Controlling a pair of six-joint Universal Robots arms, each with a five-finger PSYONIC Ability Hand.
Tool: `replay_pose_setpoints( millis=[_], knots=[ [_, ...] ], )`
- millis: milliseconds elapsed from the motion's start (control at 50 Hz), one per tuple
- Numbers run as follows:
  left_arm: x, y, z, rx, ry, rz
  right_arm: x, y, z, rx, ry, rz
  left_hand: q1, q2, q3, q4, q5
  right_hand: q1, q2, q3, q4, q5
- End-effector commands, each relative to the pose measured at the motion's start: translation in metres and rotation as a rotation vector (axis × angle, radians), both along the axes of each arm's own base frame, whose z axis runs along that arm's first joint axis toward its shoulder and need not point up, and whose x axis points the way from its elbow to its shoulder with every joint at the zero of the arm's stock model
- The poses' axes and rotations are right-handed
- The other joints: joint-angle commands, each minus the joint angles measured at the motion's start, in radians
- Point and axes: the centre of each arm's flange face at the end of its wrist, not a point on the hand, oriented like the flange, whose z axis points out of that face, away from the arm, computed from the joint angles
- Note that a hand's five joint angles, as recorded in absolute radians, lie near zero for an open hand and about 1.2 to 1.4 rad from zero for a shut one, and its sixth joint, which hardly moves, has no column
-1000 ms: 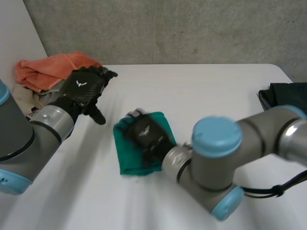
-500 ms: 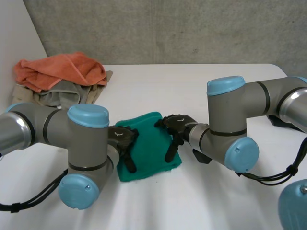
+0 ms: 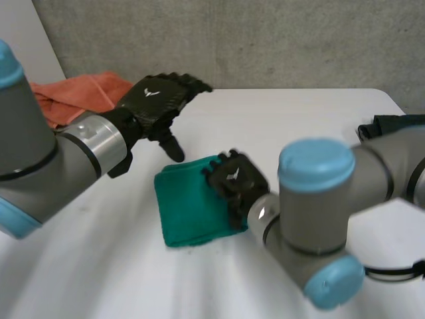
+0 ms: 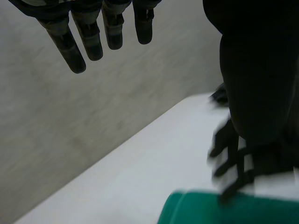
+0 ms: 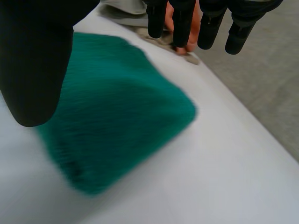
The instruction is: Fold the laundry.
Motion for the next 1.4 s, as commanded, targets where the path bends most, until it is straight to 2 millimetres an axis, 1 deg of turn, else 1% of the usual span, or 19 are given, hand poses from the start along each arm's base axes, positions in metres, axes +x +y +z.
replay_pose_setpoints(
  millis=[20, 80, 180, 280, 460, 580, 660, 680, 700, 860, 880, 940, 980, 1040, 1140, 1180, 1280, 1340, 1400],
  knots=[
    [-0.010, 0.016, 0.011, -0.009, 0.036, -0.304, 0.004, 0.020, -0.040, -0.007, -0.004, 0.051, -0.007, -0.020, -0.026, -0.019, -0.036, 0.020, 0.030, 0.037, 0.038, 0.028],
    [-0.009, 0.015, 0.010, -0.008, 0.035, -0.297, 0.007, 0.017, -0.057, -0.004, 0.000, 0.053, -0.007, -0.020, -0.026, -0.019, -0.036, 0.023, 0.033, 0.040, 0.041, 0.031],
    [-0.010, 0.014, 0.004, 0.001, 0.023, -0.263, 0.015, 0.009, -0.067, -0.036, -0.010, 0.055, -0.007, -0.020, -0.026, -0.019, -0.036, 0.064, 0.074, 0.081, 0.082, 0.072],
    [-0.010, 0.013, 0.002, 0.006, 0.021, -0.251, 0.022, 0.002, -0.065, -0.082, -0.040, 0.059, -0.009, -0.023, -0.029, -0.022, -0.039, 0.163, 0.174, 0.180, 0.181, 0.171],
    [-0.010, 0.012, 0.001, 0.015, 0.025, -0.249, 0.031, -0.007, -0.075, -0.107, -0.022, 0.065, -0.012, -0.026, -0.032, -0.025, -0.042, 0.401, 0.412, 0.418, 0.419, 0.409],
    [-0.010, 0.013, 0.001, 0.015, 0.027, -0.250, 0.036, -0.012, -0.068, -0.132, -0.046, 0.067, -0.012, -0.026, -0.032, -0.025, -0.042, 0.504, 0.515, 0.521, 0.522, 0.512],
    [-0.010, 0.012, 0.003, 0.008, 0.029, -0.250, 0.041, -0.017, -0.063, -0.147, -0.065, 0.065, -0.012, -0.026, -0.032, -0.025, -0.042, 0.844, 0.854, 0.861, 0.862, 0.852],
    [-0.010, 0.012, 0.003, 0.006, 0.029, -0.250, 0.043, -0.020, -0.061, -0.155, -0.074, 0.065, -0.012, -0.026, -0.032, -0.025, -0.042, 1.127, 1.137, 1.144, 1.145, 1.135],
    [-0.010, 0.012, 0.004, 0.003, 0.030, -0.250, 0.045, -0.022, -0.060, -0.161, -0.079, 0.063, -0.012, -0.026, -0.032, -0.025, -0.042, 1.172, 1.183, 1.189, 1.190, 1.180],
    [-0.011, 0.013, 0.007, -0.004, 0.034, -0.254, 0.043, -0.055, -0.027, -0.225, -0.146, -0.002, -0.012, -0.026, -0.032, -0.025, -0.042, 1.172, 1.183, 1.189, 1.191, 1.181],
    [-0.011, 0.013, 0.008, -0.006, 0.034, -0.254, 0.043, -0.058, -0.025, -0.224, -0.148, -0.002, -0.012, -0.026, -0.032, -0.025, -0.042, 1.043, 1.053, 1.060, 1.061, 1.051],
    [-0.011, 0.013, 0.008, -0.007, 0.035, -0.254, 0.042, -0.057, -0.031, -0.199, -0.128, 0.012, -0.012, -0.026, -0.032, -0.025, -0.042, 0.875, 0.885, 0.892, 0.893, 0.883],
    [-0.011, 0.013, 0.008, -0.007, 0.035, -0.252, 0.041, -0.056, -0.040, -0.162, -0.103, 0.030, -0.012, -0.026, -0.032, -0.025, -0.042, 0.605, 0.615, 0.622, 0.623, 0.613],
    [-0.011, 0.013, 0.007, -0.003, 0.033, -0.252, 0.041, -0.057, -0.057, -0.119, -0.069, 0.039, -0.012, -0.026, -0.032, -0.025, -0.042, 0.543, 0.553, 0.560, 0.561, 0.551],
    [-0.010, 0.014, 0.002, 0.016, 0.029, -0.253, 0.040, -0.057, -0.067, -0.093, -0.041, 0.036, -0.012, -0.026, -0.032, -0.025, -0.042, 0.407, 0.418, 0.424, 0.425, 0.415],
    [-0.010, 0.015, 0.000, 0.022, 0.027, -0.251, 0.039, -0.057, -0.066, -0.091, -0.041, 0.033, -0.012, -0.026, -0.032, -0.025, -0.042, 0.422, 0.433, 0.439, 0.440, 0.430],
    [-0.009, 0.014, -0.002, 0.028, 0.024, -0.248, 0.040, -0.061, -0.053, -0.118, -0.071, 0.032, -0.012, -0.026, -0.032, -0.025, -0.042, 1.171, 1.181, 1.188, 1.189, 1.179],
    [-0.009, 0.014, -0.001, 0.025, 0.026, -0.248, 0.041, -0.065, -0.043, -0.147, -0.093, 0.027, -0.012, -0.026, -0.032, -0.025, -0.042, 1.172, 1.183, 1.189, 1.191, 1.181],
    [-0.009, 0.015, 0.002, 0.016, 0.029, -0.248, 0.040, -0.078, -0.023, -0.206, -0.138, 0.005, -0.012, -0.026, -0.032, -0.025, -0.042, 1.172, 1.183, 1.189, 1.191, 1.181]
  ],
)
